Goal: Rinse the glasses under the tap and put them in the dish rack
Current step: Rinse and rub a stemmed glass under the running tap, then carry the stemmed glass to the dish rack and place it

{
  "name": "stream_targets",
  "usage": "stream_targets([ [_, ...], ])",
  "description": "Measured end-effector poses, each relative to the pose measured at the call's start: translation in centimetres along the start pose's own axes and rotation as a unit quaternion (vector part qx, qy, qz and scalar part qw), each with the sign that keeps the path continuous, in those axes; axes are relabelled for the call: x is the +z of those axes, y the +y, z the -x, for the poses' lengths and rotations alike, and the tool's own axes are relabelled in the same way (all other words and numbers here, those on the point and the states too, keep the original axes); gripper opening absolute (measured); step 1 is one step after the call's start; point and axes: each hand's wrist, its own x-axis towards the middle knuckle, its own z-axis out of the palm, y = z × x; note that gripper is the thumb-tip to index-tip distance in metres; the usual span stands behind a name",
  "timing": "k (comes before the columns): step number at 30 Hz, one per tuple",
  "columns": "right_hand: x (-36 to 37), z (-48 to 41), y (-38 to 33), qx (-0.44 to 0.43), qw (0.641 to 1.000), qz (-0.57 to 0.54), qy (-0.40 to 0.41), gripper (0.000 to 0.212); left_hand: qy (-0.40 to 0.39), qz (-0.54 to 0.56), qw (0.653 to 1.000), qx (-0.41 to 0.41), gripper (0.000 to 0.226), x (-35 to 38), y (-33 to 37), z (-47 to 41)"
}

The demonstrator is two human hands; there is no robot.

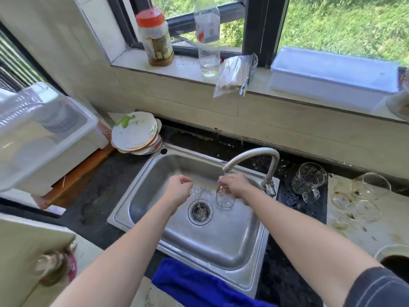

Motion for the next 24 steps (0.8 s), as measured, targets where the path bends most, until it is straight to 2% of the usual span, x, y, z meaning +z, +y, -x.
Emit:
stream_targets([
  [4, 0.5, 0.7, -1.6, 0.018, 0.998, -0.065, 0.017, 0.01, 0.004, -0.066, 0.998, 0.025, 0.02, -1.4, -0.7, 0.1],
  [10, 1.8, 1.3, 2.3, 0.037, 0.982, -0.101, 0.153, 0.007, -0.057, -0.193, 0.977, 0.068, 0.021, -1.5, -1.8, -1.7],
  [16, 3.2, 6.6, 7.2, 0.044, 0.955, -0.026, 0.293, 0.038, -0.173, -0.305, 0.924, 0.149, 0.018, 1.0, -3.7, -2.8],
  [20, 2.5, 12.3, 9.6, 0.047, 0.911, -0.088, 0.399, 0.041, -0.246, -0.363, 0.869, 0.228, 0.02, 4.0, -3.1, -0.1],
  [24, -0.2, 18.0, 13.3, 0.044, 0.822, -0.235, 0.517, 0.022, -0.289, -0.381, 0.812, 0.335, 0.025, 8.5, -1.0, 4.8],
])
